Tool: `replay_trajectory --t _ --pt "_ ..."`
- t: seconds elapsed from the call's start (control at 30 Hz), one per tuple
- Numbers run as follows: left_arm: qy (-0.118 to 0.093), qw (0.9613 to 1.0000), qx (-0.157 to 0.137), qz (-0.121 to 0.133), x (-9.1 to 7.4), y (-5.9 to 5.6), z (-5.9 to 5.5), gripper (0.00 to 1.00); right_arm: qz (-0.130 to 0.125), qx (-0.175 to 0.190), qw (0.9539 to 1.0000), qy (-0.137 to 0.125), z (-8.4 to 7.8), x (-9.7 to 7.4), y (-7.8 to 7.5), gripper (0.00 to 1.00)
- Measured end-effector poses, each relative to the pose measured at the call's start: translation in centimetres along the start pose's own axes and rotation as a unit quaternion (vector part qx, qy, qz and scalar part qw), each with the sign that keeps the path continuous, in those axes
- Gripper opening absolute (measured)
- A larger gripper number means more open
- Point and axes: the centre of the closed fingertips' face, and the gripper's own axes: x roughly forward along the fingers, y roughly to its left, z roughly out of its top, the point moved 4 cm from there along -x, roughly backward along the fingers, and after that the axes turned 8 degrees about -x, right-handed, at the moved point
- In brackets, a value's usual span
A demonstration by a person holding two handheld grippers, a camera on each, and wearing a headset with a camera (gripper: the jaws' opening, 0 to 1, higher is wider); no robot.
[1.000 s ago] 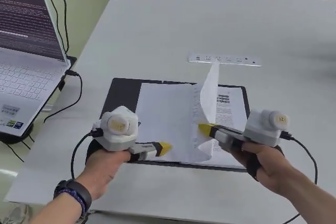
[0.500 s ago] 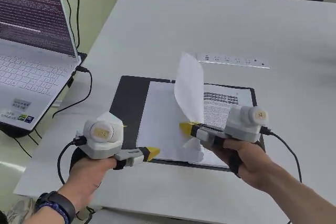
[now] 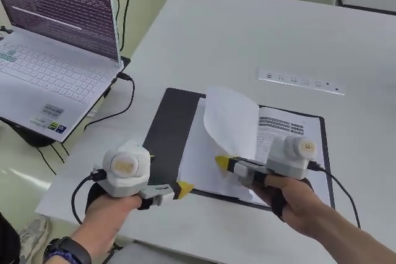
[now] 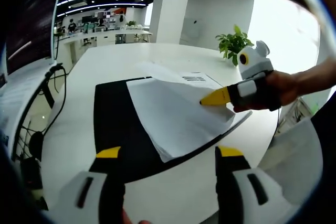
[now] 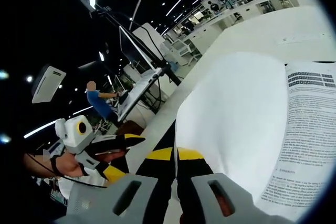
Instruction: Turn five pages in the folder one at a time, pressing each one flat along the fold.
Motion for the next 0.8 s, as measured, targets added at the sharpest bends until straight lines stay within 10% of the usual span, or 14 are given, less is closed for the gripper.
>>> replay_trajectory --t 0.8 --pt "-0.012 0.9997 -0.015 0.016 -1.9 2.5 -0.6 0.69 -0.039 0.053 0.9960 0.060 -3.6 6.7 -1.4 0.02"
